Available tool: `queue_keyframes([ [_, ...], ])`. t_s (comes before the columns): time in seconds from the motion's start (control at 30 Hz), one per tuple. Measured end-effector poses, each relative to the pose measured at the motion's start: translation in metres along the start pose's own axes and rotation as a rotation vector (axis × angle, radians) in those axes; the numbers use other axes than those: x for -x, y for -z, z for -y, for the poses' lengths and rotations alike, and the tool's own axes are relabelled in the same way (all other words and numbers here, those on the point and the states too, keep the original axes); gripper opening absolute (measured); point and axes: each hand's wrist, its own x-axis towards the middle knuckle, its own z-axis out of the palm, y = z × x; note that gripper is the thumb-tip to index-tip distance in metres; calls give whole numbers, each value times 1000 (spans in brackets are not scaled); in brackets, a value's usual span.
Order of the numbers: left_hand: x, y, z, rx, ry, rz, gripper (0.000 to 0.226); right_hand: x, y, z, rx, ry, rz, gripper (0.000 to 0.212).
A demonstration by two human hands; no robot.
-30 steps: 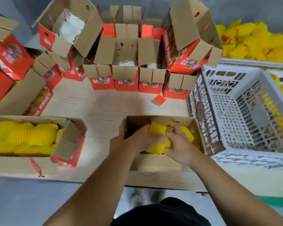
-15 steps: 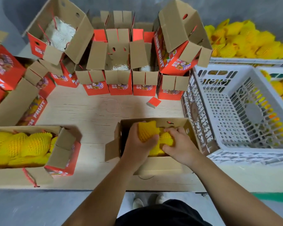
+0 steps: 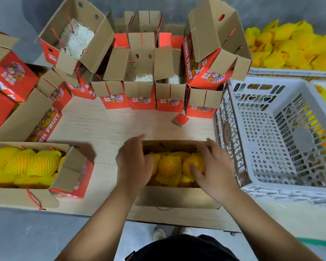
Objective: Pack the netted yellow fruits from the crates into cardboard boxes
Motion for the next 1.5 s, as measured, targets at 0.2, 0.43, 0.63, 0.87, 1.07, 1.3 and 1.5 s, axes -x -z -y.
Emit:
queue_keyframes([
  [0.2, 26, -6, 29, 285, 467, 308, 36, 18, -12, -26, -388, -341, 120, 80],
  [0.43, 29, 1, 29, 407, 552, 243, 32, -8, -10, -30, -401, -256, 61, 60],
  [0.63, 48, 23, 42, 783, 907, 129, 32, -106, -26, 25, -427, -166, -17, 38],
  [0.87, 51, 42, 75, 1092, 1159, -156, 35, -168, -86, 198, -668, -378, -247, 51],
  [1.07, 47, 74, 132, 1365, 1362, -94, 23, -118, -140, 285, -948, -352, 170, 73],
  [1.3, 43, 89, 155, 1439, 1422, 189, 8, -127, -141, 275, -894, -275, 242, 67],
  [1.5, 41, 103, 181, 1246, 1230, 508, 38, -108, -135, 263, -979, -333, 317, 58],
])
